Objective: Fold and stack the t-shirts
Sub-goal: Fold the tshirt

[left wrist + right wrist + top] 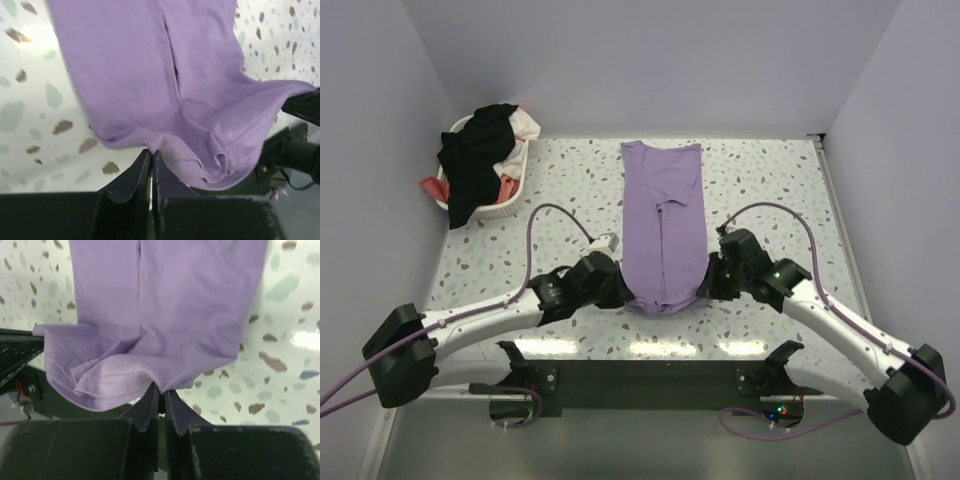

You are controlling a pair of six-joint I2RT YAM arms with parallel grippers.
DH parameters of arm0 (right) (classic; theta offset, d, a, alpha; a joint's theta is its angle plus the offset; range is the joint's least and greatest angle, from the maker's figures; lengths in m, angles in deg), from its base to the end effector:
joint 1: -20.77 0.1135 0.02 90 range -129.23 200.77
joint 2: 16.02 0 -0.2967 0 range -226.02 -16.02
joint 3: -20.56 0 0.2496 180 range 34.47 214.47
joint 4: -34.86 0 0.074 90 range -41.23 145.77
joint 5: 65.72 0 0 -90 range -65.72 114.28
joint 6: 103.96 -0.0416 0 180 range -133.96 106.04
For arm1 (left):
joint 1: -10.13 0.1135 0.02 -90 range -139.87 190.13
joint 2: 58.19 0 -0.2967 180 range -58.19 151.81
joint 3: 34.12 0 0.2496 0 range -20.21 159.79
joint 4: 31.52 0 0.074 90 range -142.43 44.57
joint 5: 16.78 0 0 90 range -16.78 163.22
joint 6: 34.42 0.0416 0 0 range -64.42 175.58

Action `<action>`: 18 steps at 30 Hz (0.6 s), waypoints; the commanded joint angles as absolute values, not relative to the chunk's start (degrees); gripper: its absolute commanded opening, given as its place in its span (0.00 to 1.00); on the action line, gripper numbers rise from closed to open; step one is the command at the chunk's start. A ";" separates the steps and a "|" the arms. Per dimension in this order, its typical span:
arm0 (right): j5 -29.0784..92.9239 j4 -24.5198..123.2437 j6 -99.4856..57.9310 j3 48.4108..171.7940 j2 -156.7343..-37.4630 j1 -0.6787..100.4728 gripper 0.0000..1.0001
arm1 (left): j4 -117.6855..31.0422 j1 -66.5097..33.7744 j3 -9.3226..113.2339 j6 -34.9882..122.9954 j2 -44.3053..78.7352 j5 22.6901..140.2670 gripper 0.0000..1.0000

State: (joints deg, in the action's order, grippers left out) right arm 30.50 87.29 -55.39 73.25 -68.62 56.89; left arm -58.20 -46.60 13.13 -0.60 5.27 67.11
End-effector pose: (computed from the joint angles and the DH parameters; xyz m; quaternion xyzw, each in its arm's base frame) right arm 0.1265 0.0979 0.2583 0.0263 0.9449 0.2419 0.2191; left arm 0.1198 -0.1745 0.2307 -0.0169 0.9155 -0.3056 0.2612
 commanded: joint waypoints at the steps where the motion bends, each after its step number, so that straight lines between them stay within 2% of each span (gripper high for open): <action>1: 22.28 80.77 -51.94 79.98 -77.67 56.98 0.00 | -55.10 -41.91 18.88 5.04 10.26 68.38 0.00; 8: 13.83 75.85 -48.59 95.37 -95.19 55.58 0.00 | -52.72 -33.66 31.97 6.80 23.88 66.10 0.00; 18: 18.83 71.35 -46.04 107.76 -112.41 46.62 0.00 | -54.12 -26.52 46.75 8.12 41.46 65.92 0.00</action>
State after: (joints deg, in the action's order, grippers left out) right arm 18.04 74.42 -47.59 103.59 -108.88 48.95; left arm -55.27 -27.95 42.42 6.02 39.00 66.47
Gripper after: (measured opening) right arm 0.053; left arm 0.070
